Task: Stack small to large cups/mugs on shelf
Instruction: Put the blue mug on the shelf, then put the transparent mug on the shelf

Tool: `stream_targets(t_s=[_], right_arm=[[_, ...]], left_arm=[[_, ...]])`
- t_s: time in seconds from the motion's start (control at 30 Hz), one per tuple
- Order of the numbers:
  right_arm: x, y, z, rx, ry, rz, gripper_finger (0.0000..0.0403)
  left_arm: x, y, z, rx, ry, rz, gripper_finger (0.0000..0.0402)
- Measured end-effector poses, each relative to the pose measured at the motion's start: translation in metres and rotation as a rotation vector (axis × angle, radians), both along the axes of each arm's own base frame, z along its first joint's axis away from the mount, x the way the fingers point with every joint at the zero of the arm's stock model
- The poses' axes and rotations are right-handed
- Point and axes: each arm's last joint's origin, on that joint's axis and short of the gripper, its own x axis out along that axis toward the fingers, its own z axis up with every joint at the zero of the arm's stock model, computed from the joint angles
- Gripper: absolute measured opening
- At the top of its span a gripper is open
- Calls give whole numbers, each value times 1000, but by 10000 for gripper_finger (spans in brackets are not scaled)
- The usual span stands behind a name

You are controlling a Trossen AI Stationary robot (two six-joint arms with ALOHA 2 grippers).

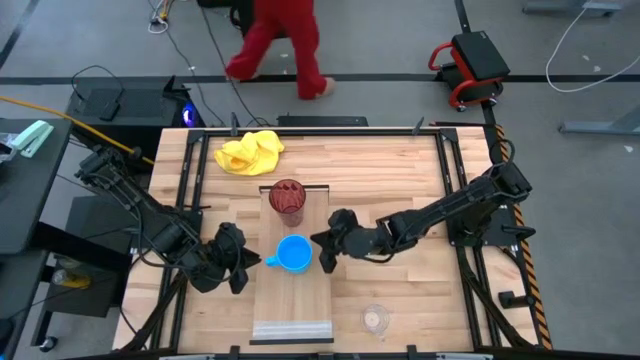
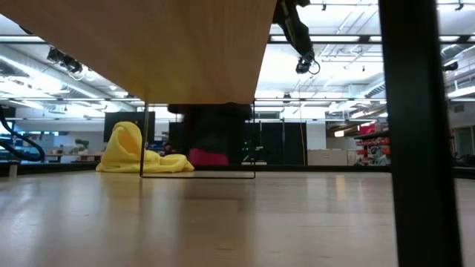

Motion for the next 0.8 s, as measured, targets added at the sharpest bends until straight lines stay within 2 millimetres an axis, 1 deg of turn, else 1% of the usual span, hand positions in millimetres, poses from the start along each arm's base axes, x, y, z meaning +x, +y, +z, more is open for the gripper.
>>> stream_targets(t_s=[0.17, 0.5, 0.8], right_arm=[[1, 3, 3, 7, -27, 45, 0], [-4, 19, 3, 12, -29, 100, 0], [-3, 14, 3, -12, -32, 42, 0]], left_arm=[[0, 0, 0, -4, 0, 3, 68], [0, 0, 0, 0, -3, 7, 60], [0, 1, 0, 8, 2, 5, 58]])
